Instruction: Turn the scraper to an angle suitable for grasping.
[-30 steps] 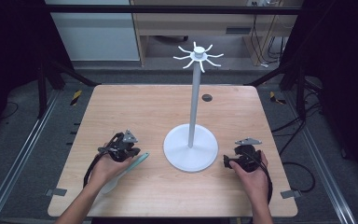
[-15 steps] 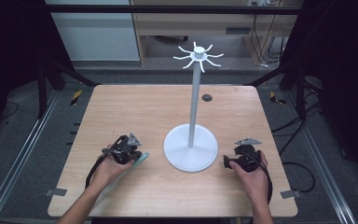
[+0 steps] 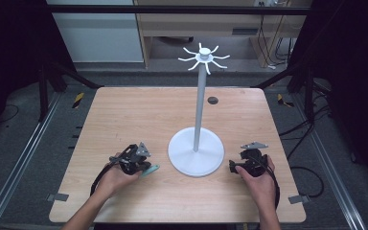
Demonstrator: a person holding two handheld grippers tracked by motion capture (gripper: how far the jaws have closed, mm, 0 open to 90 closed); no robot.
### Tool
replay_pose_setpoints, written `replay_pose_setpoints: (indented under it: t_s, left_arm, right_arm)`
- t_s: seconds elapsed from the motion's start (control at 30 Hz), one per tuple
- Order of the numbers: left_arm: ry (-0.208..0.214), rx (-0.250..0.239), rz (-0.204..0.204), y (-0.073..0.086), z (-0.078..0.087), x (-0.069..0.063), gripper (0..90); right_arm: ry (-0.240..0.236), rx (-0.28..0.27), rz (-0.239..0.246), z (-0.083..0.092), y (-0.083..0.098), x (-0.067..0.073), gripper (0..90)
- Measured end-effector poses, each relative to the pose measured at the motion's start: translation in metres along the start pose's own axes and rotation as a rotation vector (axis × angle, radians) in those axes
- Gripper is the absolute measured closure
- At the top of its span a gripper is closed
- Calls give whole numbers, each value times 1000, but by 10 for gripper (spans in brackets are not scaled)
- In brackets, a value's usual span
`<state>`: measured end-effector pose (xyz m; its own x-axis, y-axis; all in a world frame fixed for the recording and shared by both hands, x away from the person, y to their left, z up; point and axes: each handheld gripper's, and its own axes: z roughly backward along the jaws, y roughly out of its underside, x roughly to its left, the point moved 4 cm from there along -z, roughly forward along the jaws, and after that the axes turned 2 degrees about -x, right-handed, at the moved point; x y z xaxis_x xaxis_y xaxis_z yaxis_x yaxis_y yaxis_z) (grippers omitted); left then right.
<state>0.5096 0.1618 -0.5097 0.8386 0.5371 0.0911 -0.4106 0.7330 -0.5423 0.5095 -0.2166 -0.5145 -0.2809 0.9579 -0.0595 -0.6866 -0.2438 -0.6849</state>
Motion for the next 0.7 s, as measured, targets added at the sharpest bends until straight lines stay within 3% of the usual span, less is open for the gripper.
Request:
replay_pose_setpoints:
  t_s: [0.13, 0.37, 0.57, 0.7]
  left_arm:
    - [8, 17, -29, -2, 1, -4, 900]
    - [36, -4, -41, -15, 18, -5, 897]
    - [30, 71, -73, -22, 17, -8, 780]
    - [10, 88, -77, -26, 16, -11, 642]
  right_arm:
    - [-3, 1, 1, -1, 0, 1, 125]
    - [-3, -5, -6, 0, -1, -2, 125]
    - [-8, -6, -3, 0, -2, 0, 124]
    - [-11, -10, -4, 0, -2, 0, 124]
